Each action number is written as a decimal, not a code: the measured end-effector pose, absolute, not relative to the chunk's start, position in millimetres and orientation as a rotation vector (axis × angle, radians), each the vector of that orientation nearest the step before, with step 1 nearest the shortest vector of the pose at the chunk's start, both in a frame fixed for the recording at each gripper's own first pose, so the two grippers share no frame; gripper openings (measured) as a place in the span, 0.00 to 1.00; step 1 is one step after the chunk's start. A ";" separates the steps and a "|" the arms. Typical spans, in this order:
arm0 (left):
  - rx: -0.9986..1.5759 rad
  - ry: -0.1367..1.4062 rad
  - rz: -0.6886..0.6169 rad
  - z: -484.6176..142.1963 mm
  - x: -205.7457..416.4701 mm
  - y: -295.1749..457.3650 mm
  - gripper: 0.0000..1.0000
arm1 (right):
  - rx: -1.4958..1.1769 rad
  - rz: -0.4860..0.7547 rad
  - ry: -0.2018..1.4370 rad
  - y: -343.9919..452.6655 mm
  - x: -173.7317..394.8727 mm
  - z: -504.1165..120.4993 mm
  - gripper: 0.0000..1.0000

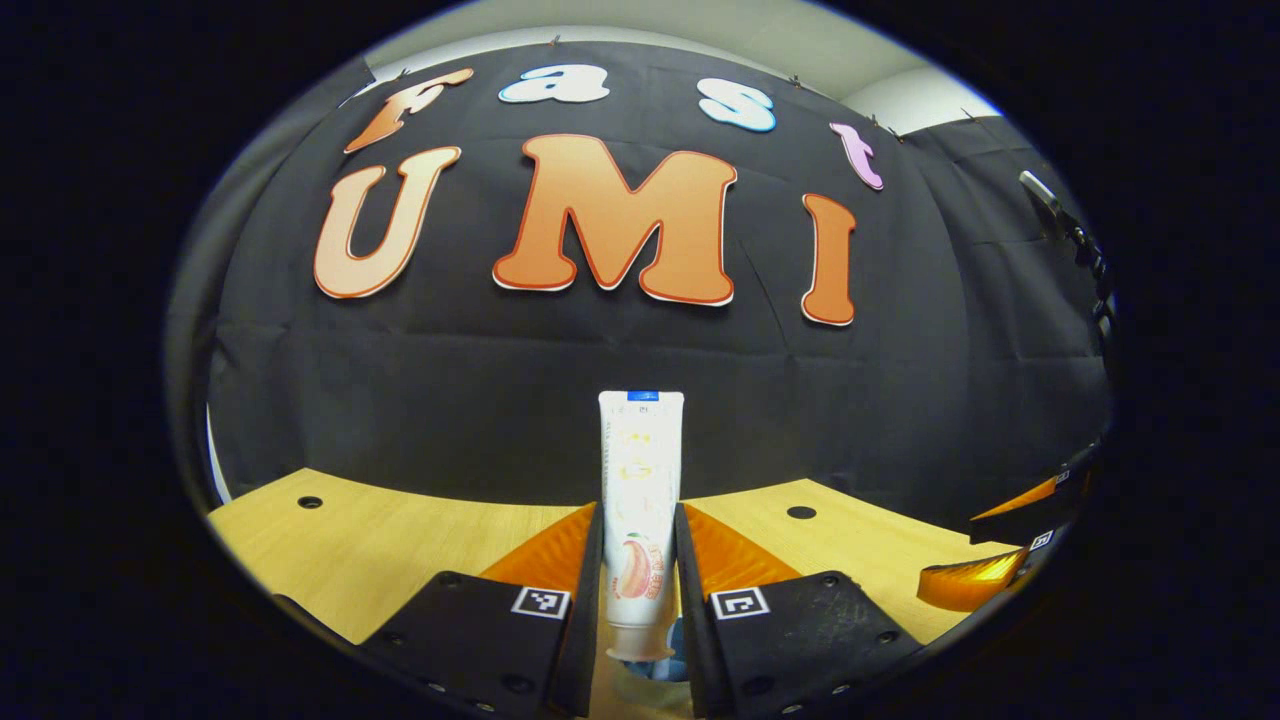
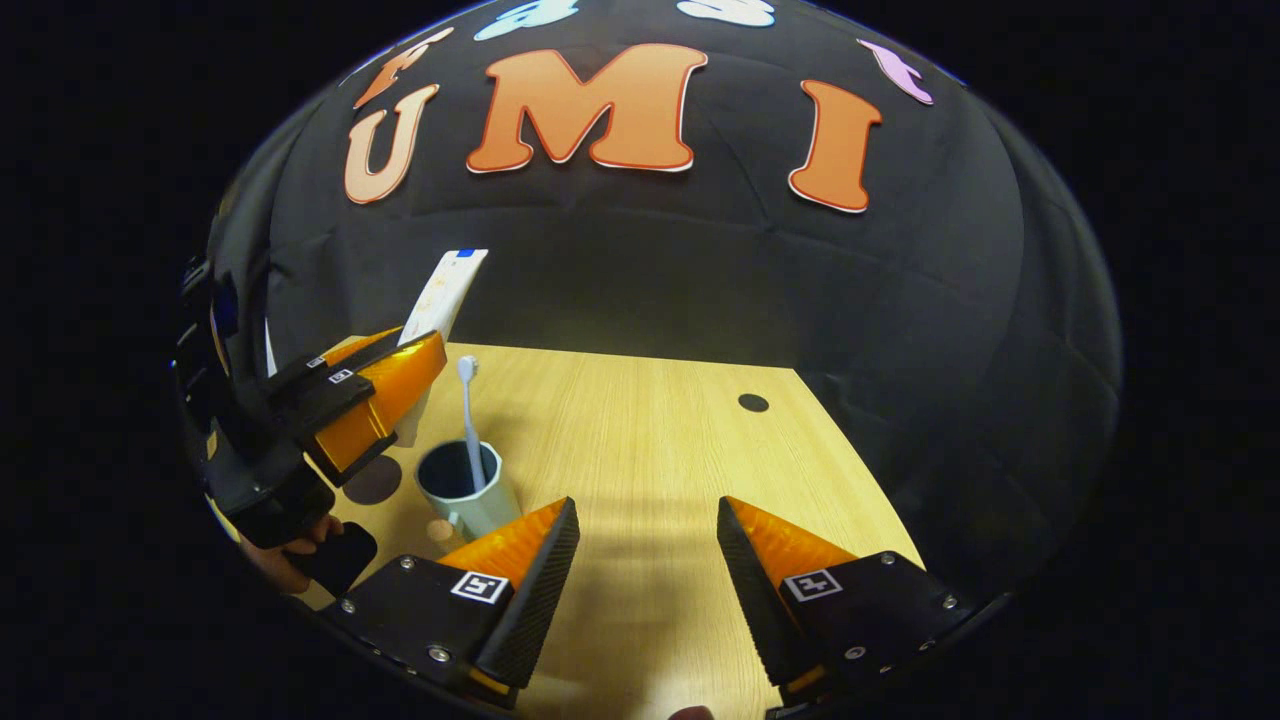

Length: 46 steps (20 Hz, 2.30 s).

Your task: Put the toothbrush and toothpaste on the desktop into the cup, then pick up the cup and place it on the coaster on the desktop.

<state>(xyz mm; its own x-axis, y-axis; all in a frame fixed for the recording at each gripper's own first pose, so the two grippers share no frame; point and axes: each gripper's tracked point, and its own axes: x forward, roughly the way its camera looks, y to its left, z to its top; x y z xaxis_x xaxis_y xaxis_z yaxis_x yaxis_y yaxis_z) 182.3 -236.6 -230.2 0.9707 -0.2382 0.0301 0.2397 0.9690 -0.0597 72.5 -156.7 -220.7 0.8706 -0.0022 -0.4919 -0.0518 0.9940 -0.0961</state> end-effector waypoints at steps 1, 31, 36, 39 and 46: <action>-0.071 -0.026 -0.244 -233.3 182.7 -239.3 0.36 | -0.105 0.020 0.524 -159.8 70.2 -225.7 0.85; -0.056 0.130 -0.282 -286.1 130.0 -212.8 0.74 | -0.079 0.031 0.558 -123.0 54.3 -233.7 0.90; -0.068 0.152 -0.141 -257.9 117.0 -145.8 0.98 | -0.081 0.059 0.548 -99.1 59.6 -215.2 0.91; -0.063 0.164 -0.080 -241.0 106.9 -107.8 0.97 | -0.072 0.086 0.545 -76.4 66.2 -203.2 0.93; -0.028 0.145 0.006 -192.3 86.7 -35.3 0.97 | -0.048 0.140 0.646 -21.2 74.2 -215.2 0.93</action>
